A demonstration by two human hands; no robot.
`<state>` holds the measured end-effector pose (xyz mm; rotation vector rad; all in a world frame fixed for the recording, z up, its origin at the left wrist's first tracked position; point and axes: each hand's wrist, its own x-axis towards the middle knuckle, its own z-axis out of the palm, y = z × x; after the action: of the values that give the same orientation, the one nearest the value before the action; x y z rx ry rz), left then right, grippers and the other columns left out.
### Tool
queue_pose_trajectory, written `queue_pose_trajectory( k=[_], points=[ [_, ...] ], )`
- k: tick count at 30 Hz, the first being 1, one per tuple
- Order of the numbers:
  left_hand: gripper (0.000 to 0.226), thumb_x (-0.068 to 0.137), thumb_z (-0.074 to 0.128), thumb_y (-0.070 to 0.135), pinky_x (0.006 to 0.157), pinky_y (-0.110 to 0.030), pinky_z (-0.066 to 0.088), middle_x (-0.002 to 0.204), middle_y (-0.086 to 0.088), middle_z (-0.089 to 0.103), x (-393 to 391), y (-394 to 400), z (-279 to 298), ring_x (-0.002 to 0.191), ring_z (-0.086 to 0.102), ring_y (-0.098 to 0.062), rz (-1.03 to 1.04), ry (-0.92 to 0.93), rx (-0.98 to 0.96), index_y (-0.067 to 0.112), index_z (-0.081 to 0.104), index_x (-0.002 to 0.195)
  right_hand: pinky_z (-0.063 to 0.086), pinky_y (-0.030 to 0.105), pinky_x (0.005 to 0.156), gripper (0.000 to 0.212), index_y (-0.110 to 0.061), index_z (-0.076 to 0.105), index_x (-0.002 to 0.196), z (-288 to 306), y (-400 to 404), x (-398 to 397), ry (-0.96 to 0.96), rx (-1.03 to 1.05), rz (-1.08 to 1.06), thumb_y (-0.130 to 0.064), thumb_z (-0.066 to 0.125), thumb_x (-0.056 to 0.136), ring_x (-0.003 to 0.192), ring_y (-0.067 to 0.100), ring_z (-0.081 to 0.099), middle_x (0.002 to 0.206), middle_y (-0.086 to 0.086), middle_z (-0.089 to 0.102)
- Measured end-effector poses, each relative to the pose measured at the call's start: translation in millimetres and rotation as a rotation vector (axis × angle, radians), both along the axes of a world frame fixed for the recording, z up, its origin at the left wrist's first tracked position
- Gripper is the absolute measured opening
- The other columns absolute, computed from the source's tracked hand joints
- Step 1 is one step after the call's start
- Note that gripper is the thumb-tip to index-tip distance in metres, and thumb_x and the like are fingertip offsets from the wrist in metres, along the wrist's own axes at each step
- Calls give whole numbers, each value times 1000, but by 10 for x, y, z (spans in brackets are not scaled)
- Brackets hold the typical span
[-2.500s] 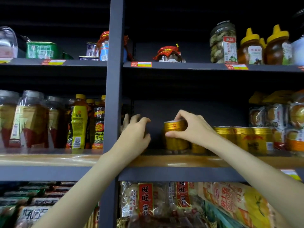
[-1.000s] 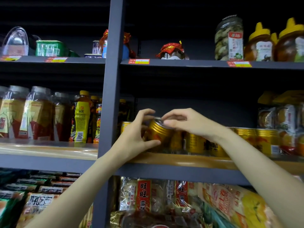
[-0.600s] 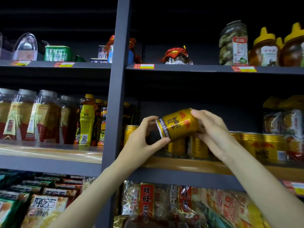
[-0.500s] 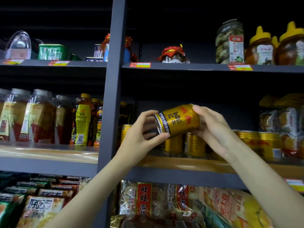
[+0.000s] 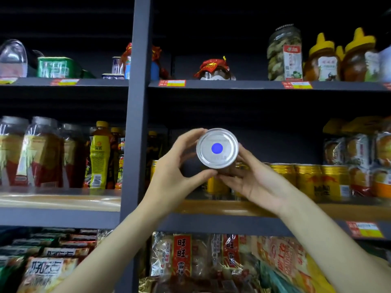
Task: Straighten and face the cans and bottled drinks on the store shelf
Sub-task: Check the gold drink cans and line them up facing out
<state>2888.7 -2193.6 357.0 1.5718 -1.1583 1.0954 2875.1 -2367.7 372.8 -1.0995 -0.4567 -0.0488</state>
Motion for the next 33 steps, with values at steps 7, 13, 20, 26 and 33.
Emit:
queue_pose_trajectory(
  k=[7,13,20,26,33],
  points=[
    [69,77,71,13,95,-12,41,131,20,47,-11,29,20,122,44,7,-13,61,108,23,37,136,58,36,64,53,-10,57,125,-7,11,17,0,69,35,-32,66,77,91,34,70,118,25,61],
    [62,74,62,30,85,-18,51,129,14,51,-53,67,-19,108,60,-3,-278,429,43,28,41,132,57,33,81,57,-16,54,117,-29,-26,46,-402,-39,-388,-21,74,64,101,17,67,119,7,62],
    [52,76,58,39,87,-32,54,114,-9,65,74,32,-3,104,64,-19,-394,660,-41,17,53,123,53,22,77,52,-25,50,112,-113,39,-19,-755,-278,-553,-20,75,66,102,9,64,120,-5,54],
    [48,74,63,25,75,-16,50,111,7,60,66,82,-54,100,61,-3,-258,358,-70,24,48,119,57,31,78,45,-19,49,103,-64,64,-46,-627,-212,-407,-26,72,64,98,11,67,110,-2,61],
    [49,82,66,14,100,-26,45,133,8,47,228,168,-66,124,44,0,59,148,106,25,46,125,46,16,93,81,-34,33,123,-82,65,-174,-1021,-575,-845,-18,85,63,116,-1,53,120,-16,55]
  ],
)
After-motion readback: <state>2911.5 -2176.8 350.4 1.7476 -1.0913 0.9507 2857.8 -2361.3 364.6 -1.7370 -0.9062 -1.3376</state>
